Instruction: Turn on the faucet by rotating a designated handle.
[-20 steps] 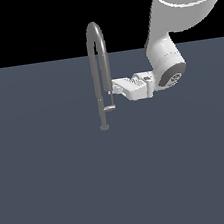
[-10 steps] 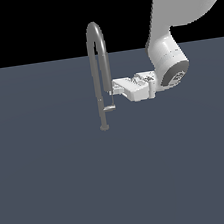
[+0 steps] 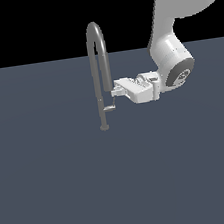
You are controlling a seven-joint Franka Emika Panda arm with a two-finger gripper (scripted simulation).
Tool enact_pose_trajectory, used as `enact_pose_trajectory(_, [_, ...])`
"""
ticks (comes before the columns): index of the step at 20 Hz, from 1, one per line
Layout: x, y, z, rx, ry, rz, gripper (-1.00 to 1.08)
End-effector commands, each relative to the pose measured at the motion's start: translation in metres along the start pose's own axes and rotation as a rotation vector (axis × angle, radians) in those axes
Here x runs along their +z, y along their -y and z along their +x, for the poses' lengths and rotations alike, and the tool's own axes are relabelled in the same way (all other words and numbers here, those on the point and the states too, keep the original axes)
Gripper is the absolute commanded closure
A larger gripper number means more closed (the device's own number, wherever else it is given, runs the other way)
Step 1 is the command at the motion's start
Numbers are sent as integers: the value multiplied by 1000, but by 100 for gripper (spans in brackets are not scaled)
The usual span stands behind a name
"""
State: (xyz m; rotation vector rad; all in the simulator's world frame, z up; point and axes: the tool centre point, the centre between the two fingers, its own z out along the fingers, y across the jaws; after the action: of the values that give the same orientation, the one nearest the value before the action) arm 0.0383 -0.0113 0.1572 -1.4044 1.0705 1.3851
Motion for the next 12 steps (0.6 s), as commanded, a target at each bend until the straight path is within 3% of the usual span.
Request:
enact_pose_trajectory(1, [0,-8,3,10,5,-4,108])
enact_pose_trajectory(2, [0,-2,0,0,0,-1,108])
enact_pose_trajectory(12, [0,-33,20,9,5,-4,108])
